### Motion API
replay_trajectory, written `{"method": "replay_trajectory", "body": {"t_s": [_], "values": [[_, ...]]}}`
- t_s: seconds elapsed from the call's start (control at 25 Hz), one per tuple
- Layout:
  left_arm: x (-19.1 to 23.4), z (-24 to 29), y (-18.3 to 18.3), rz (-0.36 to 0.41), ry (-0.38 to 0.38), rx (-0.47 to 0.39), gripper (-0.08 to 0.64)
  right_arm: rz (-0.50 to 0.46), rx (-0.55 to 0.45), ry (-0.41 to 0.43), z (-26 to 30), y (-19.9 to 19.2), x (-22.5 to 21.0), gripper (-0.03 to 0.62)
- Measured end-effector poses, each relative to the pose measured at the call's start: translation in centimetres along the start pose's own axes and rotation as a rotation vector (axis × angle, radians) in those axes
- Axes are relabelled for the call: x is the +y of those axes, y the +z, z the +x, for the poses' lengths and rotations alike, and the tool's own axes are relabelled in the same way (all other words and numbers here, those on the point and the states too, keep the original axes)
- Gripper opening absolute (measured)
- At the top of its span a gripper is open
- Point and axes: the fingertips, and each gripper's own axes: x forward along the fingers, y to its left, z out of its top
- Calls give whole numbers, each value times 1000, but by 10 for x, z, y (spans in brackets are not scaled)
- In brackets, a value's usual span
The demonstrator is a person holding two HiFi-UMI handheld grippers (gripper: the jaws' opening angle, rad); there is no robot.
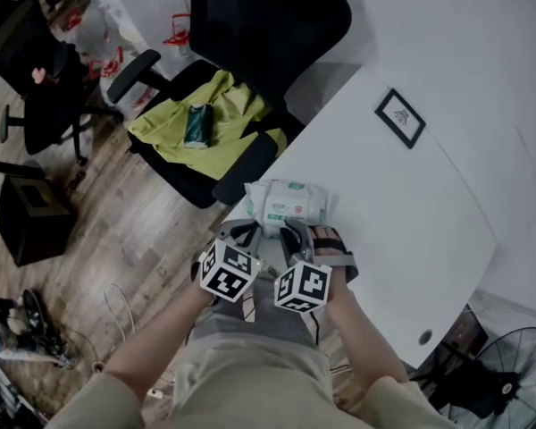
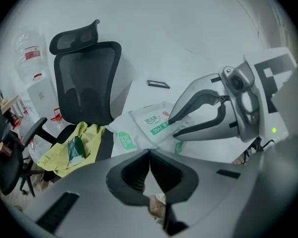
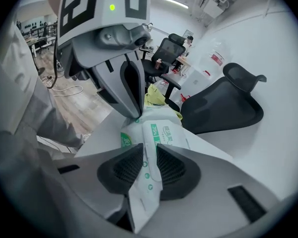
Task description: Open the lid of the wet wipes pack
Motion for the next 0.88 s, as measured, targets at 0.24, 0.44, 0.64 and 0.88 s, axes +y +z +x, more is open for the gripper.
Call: {"method": "replay_trajectory", "body": {"t_s": [0.24, 0.44, 0.64, 0.88], "values": [[2, 0, 0, -38, -3, -10, 26, 30, 1, -4, 1, 1, -3, 83], [2, 3, -1, -42, -30, 2, 26, -19, 27, 24, -2, 1, -1, 58], [2, 3, -4, -35, -42, 7, 25, 4, 32, 37, -9, 5, -4, 44], [2, 5, -4, -36, -66, 21, 26, 104, -18, -17, -26, 18, -45, 35]]}}
